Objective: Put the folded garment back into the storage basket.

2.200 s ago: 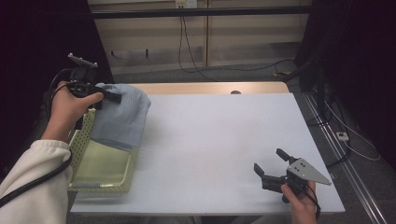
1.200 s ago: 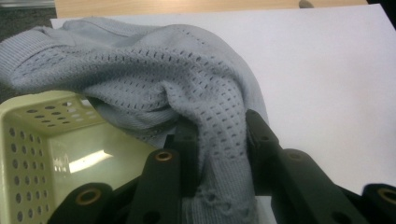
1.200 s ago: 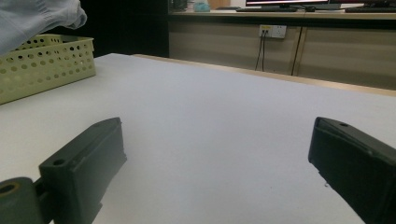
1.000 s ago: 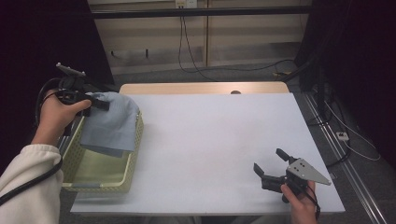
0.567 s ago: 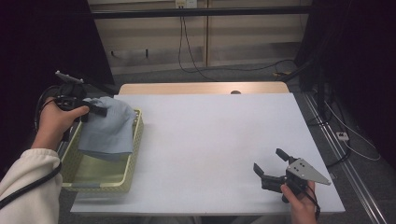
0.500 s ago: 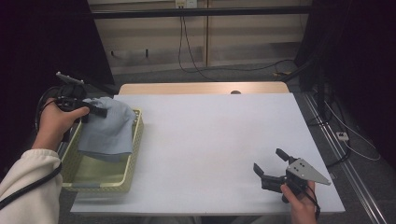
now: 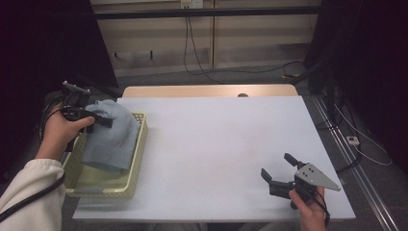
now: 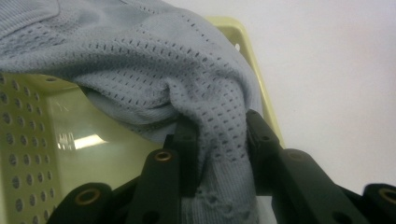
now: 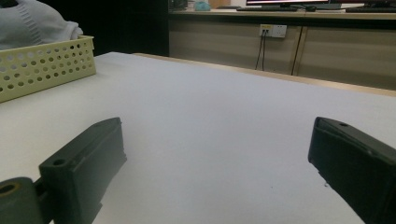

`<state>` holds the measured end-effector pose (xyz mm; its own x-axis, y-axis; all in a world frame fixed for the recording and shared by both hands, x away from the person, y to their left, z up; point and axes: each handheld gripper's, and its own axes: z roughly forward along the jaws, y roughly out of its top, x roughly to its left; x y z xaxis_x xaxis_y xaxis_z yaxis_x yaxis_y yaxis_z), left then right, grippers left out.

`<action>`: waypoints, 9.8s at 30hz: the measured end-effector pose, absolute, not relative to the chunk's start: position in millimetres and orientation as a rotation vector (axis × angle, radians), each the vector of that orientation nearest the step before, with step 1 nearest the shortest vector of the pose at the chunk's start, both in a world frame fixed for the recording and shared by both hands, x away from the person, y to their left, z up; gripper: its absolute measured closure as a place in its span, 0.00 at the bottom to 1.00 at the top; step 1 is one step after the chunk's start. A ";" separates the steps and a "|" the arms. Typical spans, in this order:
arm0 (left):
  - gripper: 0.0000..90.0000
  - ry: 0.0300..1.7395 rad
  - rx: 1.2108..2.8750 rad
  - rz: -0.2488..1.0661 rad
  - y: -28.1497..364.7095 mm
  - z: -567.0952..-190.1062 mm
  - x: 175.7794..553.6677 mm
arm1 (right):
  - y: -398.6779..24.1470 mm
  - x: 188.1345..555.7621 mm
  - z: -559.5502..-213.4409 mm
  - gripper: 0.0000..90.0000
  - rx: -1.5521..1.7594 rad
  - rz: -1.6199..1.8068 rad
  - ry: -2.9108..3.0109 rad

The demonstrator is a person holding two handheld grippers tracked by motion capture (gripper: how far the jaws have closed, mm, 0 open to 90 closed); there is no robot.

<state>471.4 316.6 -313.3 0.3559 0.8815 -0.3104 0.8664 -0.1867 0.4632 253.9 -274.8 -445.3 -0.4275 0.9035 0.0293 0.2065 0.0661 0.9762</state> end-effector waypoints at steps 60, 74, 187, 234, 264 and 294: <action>0.79 1.481 2.108 -0.034 310.7 -333.8 454.6 | -274.9 253.5 -445.0 0.04 1.115 1.400 1.710; 0.79 1.483 2.101 -0.050 309.8 -337.2 449.5 | -274.8 253.4 -444.8 0.04 1.114 1.399 1.710; 0.53 1.607 2.034 0.039 346.6 -373.4 442.4 | -274.8 253.5 -444.8 0.04 1.112 1.398 1.709; 0.55 1.630 1.998 0.110 359.4 -364.8 440.2 | -274.8 253.5 -444.7 0.04 1.107 1.399 1.708; 1.00 1.631 1.937 0.260 323.5 -394.5 473.2 | -275.2 253.5 -445.1 0.04 1.111 1.397 1.709; 1.00 1.629 1.981 0.167 322.1 -410.9 463.3 | -275.0 253.2 -444.9 0.04 1.107 1.396 1.713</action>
